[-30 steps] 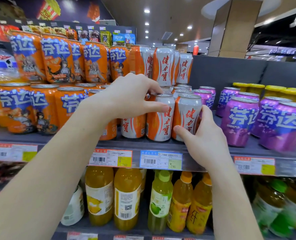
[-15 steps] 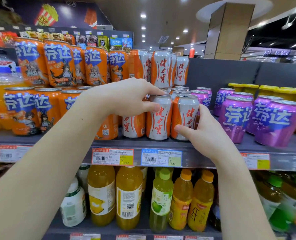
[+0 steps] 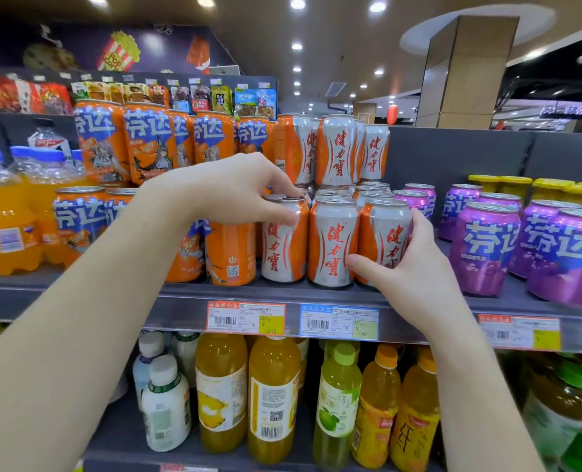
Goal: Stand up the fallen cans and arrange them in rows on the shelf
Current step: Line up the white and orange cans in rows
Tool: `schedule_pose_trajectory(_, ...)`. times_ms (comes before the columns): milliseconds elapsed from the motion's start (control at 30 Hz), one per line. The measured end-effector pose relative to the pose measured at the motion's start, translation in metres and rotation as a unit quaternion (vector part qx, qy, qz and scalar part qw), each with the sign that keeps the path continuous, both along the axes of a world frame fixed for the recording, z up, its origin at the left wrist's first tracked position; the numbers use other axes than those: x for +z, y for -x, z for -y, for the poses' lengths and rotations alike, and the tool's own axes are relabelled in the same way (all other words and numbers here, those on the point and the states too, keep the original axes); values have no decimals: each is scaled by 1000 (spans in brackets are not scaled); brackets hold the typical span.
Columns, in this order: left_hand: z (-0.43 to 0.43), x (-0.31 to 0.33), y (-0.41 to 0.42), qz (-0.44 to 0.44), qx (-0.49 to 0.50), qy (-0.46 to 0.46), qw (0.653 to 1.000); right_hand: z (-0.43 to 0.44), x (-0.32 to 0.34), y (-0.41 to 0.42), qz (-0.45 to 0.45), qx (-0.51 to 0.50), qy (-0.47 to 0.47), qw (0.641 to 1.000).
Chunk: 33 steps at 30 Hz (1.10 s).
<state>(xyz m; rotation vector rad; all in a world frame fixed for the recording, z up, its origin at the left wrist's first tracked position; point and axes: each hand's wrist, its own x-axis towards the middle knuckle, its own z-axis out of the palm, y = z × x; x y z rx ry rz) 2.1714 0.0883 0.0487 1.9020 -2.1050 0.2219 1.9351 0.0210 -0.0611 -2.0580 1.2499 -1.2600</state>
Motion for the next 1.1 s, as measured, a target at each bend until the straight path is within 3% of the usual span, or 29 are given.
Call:
schedule_pose_trajectory(167,7,-9,-3,3,3,41,999,0,-4,-8,-30,-32,0,999)
schedule_pose_trajectory(367,0,-12,-6,-23,-10,48,999,-2,-4,-11,1,-39,-6,999)
schedule_pose_trajectory(533,-36,-3,-39,-60,3,78,995,-25,-17,-19,113,-140,152,972)
schedule_pose_trajectory(600,-51,-1,-55,-71,18,80,994,-43,-20,-30,153,-113,225,956)
schedule_pose_trajectory(667,-63,-2,-68,-81,33,89,992,-56,-19,-48,168,-26,240,956)
schedule_pose_trajectory(767,-73,-12,-80,-54,70,90,992,-64,-21,-87,110,55,232,965)
schedule_pose_trajectory(967,-77,-31,-96,4,113,116,987,-69,-3,-145,83,69,263,959)
schedule_pose_trajectory(1033,-76,-31,-98,7,116,116,986,-66,21,-150,14,58,322,945)
schedule_pose_trajectory(1100,-75,-29,-100,-8,103,113,988,-60,49,-154,-117,34,372,920)
